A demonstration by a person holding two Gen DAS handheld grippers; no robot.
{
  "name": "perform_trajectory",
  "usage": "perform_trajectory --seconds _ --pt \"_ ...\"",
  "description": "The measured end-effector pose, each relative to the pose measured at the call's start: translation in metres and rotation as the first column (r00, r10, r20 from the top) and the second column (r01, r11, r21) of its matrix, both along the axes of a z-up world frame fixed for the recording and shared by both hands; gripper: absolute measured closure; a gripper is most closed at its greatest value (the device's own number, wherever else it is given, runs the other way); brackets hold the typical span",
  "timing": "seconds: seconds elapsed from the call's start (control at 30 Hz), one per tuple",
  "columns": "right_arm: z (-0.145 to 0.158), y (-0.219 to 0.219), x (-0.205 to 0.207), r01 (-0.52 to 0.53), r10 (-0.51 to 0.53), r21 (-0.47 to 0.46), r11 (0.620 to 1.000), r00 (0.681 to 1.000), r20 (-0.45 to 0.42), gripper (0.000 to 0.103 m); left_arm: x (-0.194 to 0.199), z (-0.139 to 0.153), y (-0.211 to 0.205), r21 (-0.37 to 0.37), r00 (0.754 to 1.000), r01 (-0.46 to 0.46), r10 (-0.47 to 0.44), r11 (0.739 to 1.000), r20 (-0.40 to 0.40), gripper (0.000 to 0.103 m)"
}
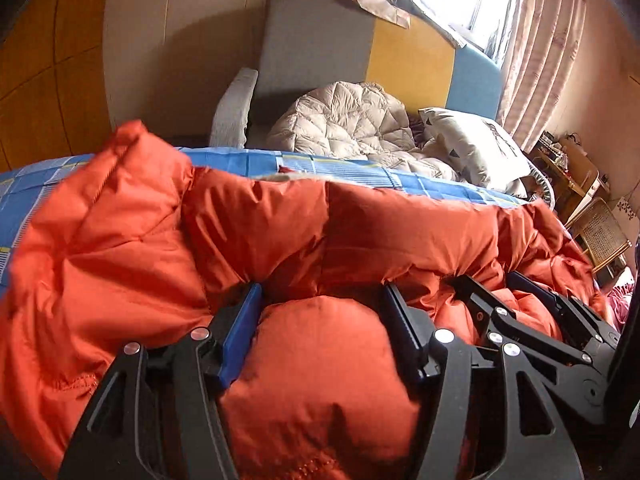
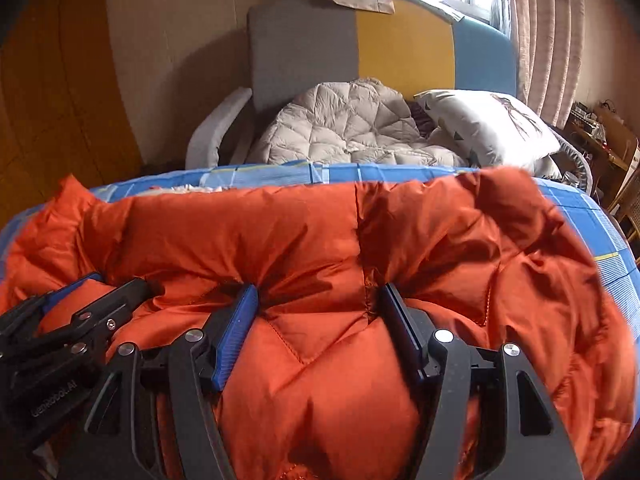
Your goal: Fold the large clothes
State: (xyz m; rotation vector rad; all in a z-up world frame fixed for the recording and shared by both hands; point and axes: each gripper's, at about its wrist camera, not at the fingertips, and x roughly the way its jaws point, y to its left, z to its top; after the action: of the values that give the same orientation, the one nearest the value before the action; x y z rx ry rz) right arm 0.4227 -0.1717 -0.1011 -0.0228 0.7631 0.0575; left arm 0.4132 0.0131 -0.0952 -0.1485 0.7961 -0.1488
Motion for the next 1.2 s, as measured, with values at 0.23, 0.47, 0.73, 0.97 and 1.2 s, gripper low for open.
perform_trajectory --seconds 0.23,0.47,0.73,0.97,1.2 --pt "-0.019 0.001 0.000 0.000 0.000 0.014 1.000 1.000 0.001 0.039 0.003 -0.017 -0.002 -0.003 1.000 -0.007 0.007 1.000 0.000 0.043" --pt "-0.030 -0.003 0.002 -0.001 0.002 0.039 0.999 1.000 -0.006 0.039 0.005 -0.026 -0.001 0.000 1.000 -0.006 0.006 1.000 -0.008 0.044" --pt "-0.029 0.000 0.008 -0.003 0.004 0.025 1.000 0.999 -0.039 0.038 0.008 -0.021 -0.001 0.002 0.999 -0.001 0.001 1.000 -0.040 0.042" --pt "-0.008 -0.008 0.004 -0.030 0.034 0.055 0.998 0.996 -0.081 0.034 -0.004 0.013 0.012 -0.017 1.000 -0.031 0.031 0.999 -0.007 0.038" --pt "0.035 -0.010 0.008 0.000 -0.001 0.078 0.997 1.000 0.008 0.028 0.013 0.041 0.024 0.032 0.997 -0.065 0.063 0.997 0.051 0.036"
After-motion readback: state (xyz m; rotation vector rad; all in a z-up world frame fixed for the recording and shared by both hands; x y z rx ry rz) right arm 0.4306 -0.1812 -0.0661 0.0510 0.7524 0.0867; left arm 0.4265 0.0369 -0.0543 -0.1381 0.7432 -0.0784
